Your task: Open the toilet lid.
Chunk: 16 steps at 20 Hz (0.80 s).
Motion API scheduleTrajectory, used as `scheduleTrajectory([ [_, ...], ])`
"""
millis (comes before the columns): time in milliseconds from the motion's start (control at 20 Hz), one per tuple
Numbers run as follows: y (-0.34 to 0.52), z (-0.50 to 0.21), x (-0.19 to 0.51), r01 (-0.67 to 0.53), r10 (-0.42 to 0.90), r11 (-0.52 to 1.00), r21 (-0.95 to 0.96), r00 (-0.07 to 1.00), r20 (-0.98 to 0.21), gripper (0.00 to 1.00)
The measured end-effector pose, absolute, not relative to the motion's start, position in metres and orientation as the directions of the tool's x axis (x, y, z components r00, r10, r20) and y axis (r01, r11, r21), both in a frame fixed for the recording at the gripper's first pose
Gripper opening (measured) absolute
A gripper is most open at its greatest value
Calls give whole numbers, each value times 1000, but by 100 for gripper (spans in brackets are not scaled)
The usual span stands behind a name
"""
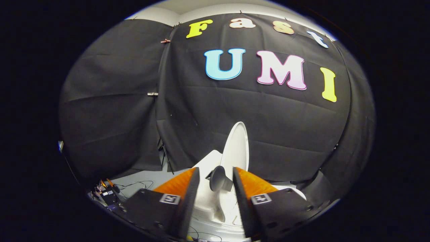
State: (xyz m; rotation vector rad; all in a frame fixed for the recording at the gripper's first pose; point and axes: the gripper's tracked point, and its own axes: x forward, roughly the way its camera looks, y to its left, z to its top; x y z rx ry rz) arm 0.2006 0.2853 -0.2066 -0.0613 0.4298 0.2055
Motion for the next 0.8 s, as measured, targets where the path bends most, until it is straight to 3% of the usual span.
scheduleTrajectory([
  [150,278,-193,193,-213,190,977,-11,894,-405,99],
  [800,168,-64,133,-142,146,989,35,963,-228,99],
])
